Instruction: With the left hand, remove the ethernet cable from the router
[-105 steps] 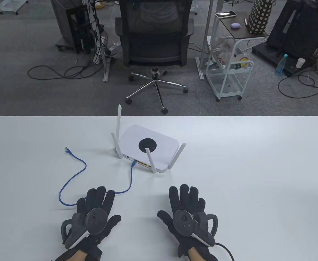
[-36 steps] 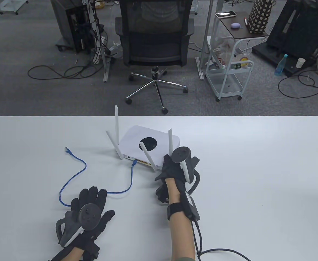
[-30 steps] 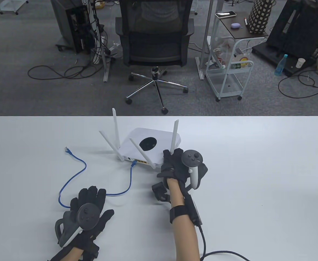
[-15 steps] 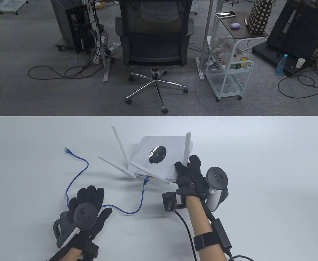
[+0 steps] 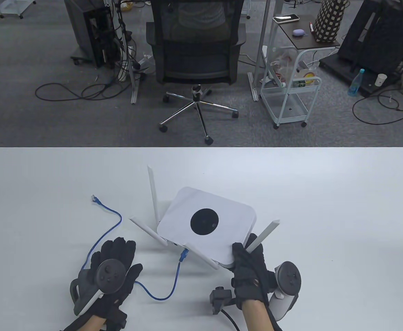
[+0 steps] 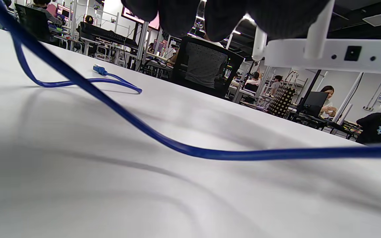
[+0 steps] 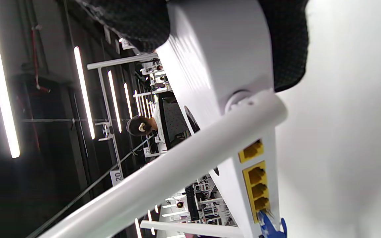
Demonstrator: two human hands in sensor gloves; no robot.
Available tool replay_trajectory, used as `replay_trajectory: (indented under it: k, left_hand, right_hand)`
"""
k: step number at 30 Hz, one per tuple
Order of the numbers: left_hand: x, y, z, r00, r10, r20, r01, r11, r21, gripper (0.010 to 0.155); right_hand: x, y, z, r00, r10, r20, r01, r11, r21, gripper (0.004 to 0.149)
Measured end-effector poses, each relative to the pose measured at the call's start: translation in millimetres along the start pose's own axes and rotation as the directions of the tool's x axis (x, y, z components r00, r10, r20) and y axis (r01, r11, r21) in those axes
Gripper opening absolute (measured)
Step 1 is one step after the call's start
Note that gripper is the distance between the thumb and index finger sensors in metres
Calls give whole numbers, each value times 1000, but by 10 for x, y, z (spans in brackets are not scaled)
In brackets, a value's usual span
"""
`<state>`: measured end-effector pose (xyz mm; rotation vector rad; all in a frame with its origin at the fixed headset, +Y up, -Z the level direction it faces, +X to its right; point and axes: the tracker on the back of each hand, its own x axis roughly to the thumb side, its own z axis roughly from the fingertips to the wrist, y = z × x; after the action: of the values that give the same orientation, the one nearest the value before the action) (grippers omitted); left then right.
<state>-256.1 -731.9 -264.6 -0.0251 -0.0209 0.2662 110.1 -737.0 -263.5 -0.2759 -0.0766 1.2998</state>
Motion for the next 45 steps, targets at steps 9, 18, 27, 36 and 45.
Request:
replay_trajectory:
  k: [9, 18, 27, 36, 45]
  left_hand:
    - [30, -29, 7, 1000, -1, 8, 1, 1000, -16, 69]
    - [101, 25, 49, 999, 17, 39, -18, 1000, 15, 69]
    - [283, 149, 73, 948, 292, 124, -294, 956, 0, 61]
    - [431, 24, -161, 830, 552, -79, -556, 804, -211, 63]
    - [573, -220, -273, 584, 767, -267, -812, 540, -222, 50]
  right_hand:
    - [-315, 41, -2, 991, -132, -9, 133, 991, 27, 77]
    - [-394, 50, -15, 985, -170, -21, 171, 984, 54, 78]
    - [-391, 65, -15, 984, -176, -18, 176, 981, 79, 78]
    - [-393, 82, -14, 984, -177, -16, 178, 979, 96, 78]
    - [-402, 83, -16, 986, -165, -13, 165, 982, 92, 78]
